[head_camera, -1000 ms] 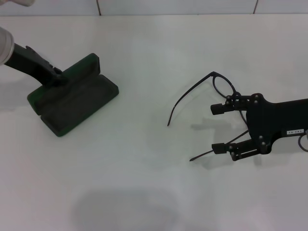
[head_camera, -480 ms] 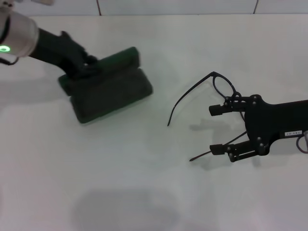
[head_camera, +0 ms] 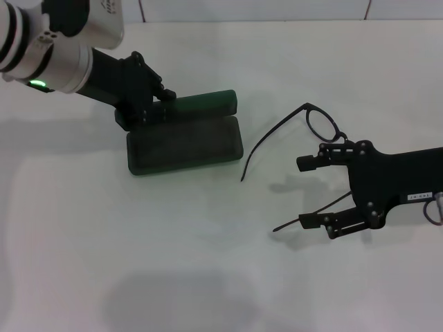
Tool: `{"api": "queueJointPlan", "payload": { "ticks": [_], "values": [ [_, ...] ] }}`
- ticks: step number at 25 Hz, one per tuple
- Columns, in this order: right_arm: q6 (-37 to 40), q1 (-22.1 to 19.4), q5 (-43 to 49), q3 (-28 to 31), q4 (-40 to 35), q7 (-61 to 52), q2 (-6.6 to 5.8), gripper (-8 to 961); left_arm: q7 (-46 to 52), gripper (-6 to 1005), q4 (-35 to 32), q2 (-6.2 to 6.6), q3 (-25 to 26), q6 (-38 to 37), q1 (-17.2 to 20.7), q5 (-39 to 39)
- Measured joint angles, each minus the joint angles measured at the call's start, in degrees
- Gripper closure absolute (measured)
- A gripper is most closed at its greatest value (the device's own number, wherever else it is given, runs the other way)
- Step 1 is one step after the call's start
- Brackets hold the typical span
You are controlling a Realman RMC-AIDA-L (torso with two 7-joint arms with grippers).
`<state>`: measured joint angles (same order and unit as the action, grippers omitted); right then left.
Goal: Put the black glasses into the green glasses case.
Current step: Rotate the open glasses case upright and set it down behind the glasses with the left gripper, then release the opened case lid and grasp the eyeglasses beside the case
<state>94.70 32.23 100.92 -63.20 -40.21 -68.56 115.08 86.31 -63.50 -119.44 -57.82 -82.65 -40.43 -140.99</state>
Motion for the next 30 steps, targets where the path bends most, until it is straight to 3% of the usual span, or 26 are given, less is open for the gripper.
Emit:
{"api": "queueJointPlan", "payload": {
  "ticks": [15, 24, 30],
  "values": [
    [0.02, 0.05, 0.07, -0.43, 0.05, 0.0, 0.06, 93, 0.03, 769, 0.1, -0.2, -0.07, 1.85, 1.2, 3.24],
    [0.05, 0.02, 0.07, -0.29, 0.05, -0.08, 0.11, 94, 4.63, 537, -0.33, -0.02, 1.32, 1.54, 1.64, 5.15],
    [0.06, 0.02, -0.46, 1.84, -0.4, -5.38, -0.71, 94, 13.13, 407, 0.12, 0.68, 3.85, -3.05, 6.19, 8.64]
  ]
}}
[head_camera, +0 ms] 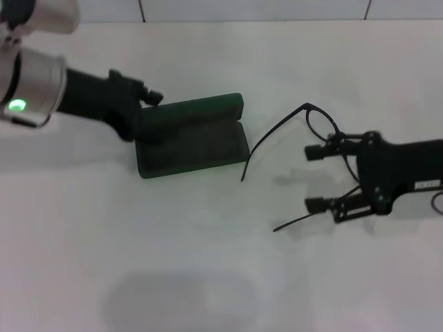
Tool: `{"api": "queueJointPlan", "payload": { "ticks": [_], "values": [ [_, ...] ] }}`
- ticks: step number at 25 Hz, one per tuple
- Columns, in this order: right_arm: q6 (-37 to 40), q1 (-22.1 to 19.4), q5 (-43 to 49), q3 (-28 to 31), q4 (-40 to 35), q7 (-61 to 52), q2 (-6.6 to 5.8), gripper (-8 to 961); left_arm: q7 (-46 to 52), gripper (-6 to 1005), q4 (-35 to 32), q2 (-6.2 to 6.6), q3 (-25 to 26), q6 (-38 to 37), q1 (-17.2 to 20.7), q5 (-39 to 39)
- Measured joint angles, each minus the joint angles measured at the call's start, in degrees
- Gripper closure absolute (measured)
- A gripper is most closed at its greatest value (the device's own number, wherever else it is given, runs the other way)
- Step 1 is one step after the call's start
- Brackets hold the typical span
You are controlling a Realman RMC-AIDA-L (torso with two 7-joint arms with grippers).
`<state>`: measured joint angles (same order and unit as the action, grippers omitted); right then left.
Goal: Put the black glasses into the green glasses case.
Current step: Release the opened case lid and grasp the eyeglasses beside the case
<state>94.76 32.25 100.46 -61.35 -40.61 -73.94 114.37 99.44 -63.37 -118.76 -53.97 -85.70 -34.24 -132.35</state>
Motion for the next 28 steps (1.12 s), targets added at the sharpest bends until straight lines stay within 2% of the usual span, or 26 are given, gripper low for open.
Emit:
{"api": "queueJointPlan", "payload": {
  "ticks": [4, 6, 8, 10, 11, 12, 15, 18, 21, 24, 28],
  "values": [
    [0.0, 0.26, 0.11, 4.22, -2.28, -9.31, -1.41, 95, -1.57, 295, 0.72, -0.56, 1.17, -2.84, 7.89, 5.19],
    [-0.17, 0.46, 0.28, 4.92, -4.93, -15.61, -3.03, 95, -4.2, 242, 0.8, -0.65, 1.17, -3.73, 11.91, 9.16],
    [-0.29, 1.13, 0.58, 4.98, -7.37, -22.99, -5.33, 95, -7.43, 191, 1.03, -0.51, 1.25, -4.21, 15.79, 14.0],
    [-0.31, 3.16, 2.32, 5.0, -8.45, -31.81, -7.95, 95, -10.2, 140, 1.82, -0.12, 1.26, -4.51, 18.25, 17.46],
    [-0.38, 4.05, 3.58, 5.1, -8.39, -34.55, -8.68, 95, -11.54, 115, 2.47, 0.15, 1.27, -4.7, 19.3, 18.71],
    [-0.53, 5.8, 5.89, 5.32, -8.13, -39.32, -9.93, 95, -12.56, 116, 3.22, 0.43, 1.27, -4.97, 19.95, 19.2],
    [-1.54, 9.85, 13.82, 5.69, -7.02, -50.0, -11.36, 95, -13.24, 118, 4.92, 0.89, 1.26, -5.85, 20.29, 18.91],
    [-3.25, 15.18, 23.84, 5.52, -3.75, -59.83, -11.29, 96, -14.72, 119, 6.66, 1.17, 1.24, -6.48, 20.51, 18.74],
    [-4.73, 21.65, 31.07, 5.29, 2.51, -64.95, -10.07, 96, -15.84, 119, 7.04, 1.24, 1.24, -6.64, 20.92, 18.41],
    [-7.09, 25.9, 35.21, 4.93, 6.4, -66.87, -8.24, 96, -16.33, 119, 7.19, 1.25, 1.24, -6.7, 20.89, 17.78],
    [-10.0, 28.47, 41.21, 4.43, 7.02, -69.51, -5.62, 96, -16.82, 118, 7.36, 1.25, 1.15, -6.73, 20.81, 17.47]
  ]
}}
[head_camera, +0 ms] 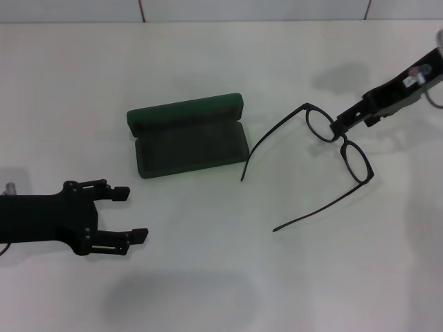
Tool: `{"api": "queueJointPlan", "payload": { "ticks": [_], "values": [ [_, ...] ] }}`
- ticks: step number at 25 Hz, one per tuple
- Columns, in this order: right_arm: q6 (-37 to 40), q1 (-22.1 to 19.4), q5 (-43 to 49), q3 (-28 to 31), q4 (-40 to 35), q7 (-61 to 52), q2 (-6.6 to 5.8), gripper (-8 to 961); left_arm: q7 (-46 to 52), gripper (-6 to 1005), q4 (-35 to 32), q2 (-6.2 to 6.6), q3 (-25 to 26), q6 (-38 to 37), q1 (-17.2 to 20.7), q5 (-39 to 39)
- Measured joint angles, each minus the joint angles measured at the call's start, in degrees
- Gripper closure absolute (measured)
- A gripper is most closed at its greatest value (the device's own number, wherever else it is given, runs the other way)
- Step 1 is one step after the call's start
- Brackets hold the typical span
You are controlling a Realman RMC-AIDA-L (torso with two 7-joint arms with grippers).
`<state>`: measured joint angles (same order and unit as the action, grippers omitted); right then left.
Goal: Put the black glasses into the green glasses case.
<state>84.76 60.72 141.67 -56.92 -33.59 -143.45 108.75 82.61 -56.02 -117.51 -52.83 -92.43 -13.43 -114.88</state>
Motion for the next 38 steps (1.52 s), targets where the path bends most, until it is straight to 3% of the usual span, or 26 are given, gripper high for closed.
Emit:
{"api": "queueJointPlan", "payload": {
  "ticks": [8, 13, 19, 25, 38],
  "values": [
    [-4.79, -0.04, 2.72, -3.9, 0.6, -1.42, 3.6, 97, -1.5, 118, 0.09, 0.0, 0.06, -0.04, 0.21, -0.02],
    [-8.56, -0.41, 2.8, -6.04, 1.15, -1.33, 4.71, 103, -2.0, 118, 0.12, 0.0, -0.07, -0.04, 0.22, -0.02],
    [-9.42, -1.22, 2.86, -6.89, -0.23, -0.98, 5.11, 267, -2.07, 119, 0.36, 0.0, -0.08, -0.03, 0.1, -0.02],
    [-9.76, -1.31, 2.9, -7.4, -0.39, -0.98, 5.13, 509, -2.18, 119, 0.58, 0.0, 0.02, -0.03, -0.19, 0.0],
    [-9.73, -1.76, 2.91, -7.36, -0.46, -1.08, 4.26, 856, -2.19, 118, 0.56, 0.0, 0.05, -0.03, -0.28, 0.02]
  ]
}}
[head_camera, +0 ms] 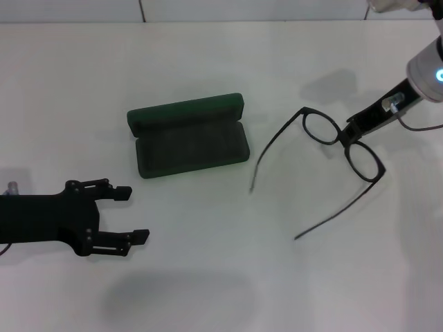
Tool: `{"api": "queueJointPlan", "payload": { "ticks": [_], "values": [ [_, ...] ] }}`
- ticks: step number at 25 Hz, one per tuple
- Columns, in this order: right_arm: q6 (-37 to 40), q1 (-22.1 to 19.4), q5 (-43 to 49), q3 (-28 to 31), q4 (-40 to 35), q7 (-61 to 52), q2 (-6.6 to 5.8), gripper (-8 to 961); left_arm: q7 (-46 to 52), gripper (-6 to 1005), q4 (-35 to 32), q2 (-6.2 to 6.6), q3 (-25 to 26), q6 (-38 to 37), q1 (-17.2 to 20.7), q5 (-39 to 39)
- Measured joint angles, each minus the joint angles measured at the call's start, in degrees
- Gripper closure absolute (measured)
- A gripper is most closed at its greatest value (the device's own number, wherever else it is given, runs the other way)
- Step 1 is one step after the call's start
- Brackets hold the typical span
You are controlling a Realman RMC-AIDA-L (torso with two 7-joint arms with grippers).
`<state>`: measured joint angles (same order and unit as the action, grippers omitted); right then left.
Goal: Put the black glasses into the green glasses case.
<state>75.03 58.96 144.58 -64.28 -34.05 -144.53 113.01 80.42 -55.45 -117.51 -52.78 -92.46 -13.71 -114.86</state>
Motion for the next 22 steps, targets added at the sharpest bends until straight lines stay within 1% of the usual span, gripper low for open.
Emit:
{"api": "queueJointPlan", "payload": {
  "ticks": [3, 6, 8, 9, 11, 15, 17, 20, 21, 22],
  "values": [
    [0.66, -2.26, -0.6, 0.4, -2.91, 0.12, -0.69, 875, 0.01, 118, -0.01, 0.0, 0.08, -0.1, 0.01, 0.0],
    [3.16, -4.86, -1.42, 2.02, -6.61, 0.21, -1.36, 889, 0.36, 118, 0.05, -0.05, 0.08, -0.57, 0.07, 0.03],
    [4.02, -5.58, -1.67, 2.82, -7.82, 0.37, -1.5, 892, 0.6, 118, 0.5, -0.06, 0.11, -1.02, 0.1, 0.37],
    [6.32, -7.3, -2.74, 5.46, -10.35, 1.34, -1.8, 893, 0.67, 119, 0.83, -0.06, 0.19, -1.34, 0.09, 0.58],
    [8.24, -8.45, -4.46, 8.08, -11.76, 2.6, -2.05, 895, 0.69, 119, 1.95, -0.19, 0.63, -2.12, -0.1, 1.13],
    [12.42, -11.44, -12.54, 15.63, -13.69, 6.48, -3.21, 894, 2.61, 119, 5.38, -1.26, 3.14, -2.8, -1.48, 2.06],
    [13.39, -13.62, -19.22, 18.94, -14.05, 9.24, -3.7, 894, 4.37, 119, 7.12, -1.65, 3.63, -2.86, -2.31, 1.95],
    [13.16, -16.55, -28.58, 20.47, -13.1, 13.91, -3.81, 894, 4.64, 119, 10.02, -1.66, 3.9, -2.89, -3.41, 2.16],
    [12.62, -17.29, -31.94, 20.55, -11.71, 16.1, -3.56, 893, 4.6, 118, 11.34, -1.64, 4.15, -2.96, -3.92, 2.43],
    [12.3, -17.45, -33.22, 20.51, -10.89, 17.05, -3.39, 893, 4.57, 118, 12.7, -1.62, 4.32, -3.04, -4.44, 2.86]
  ]
}}
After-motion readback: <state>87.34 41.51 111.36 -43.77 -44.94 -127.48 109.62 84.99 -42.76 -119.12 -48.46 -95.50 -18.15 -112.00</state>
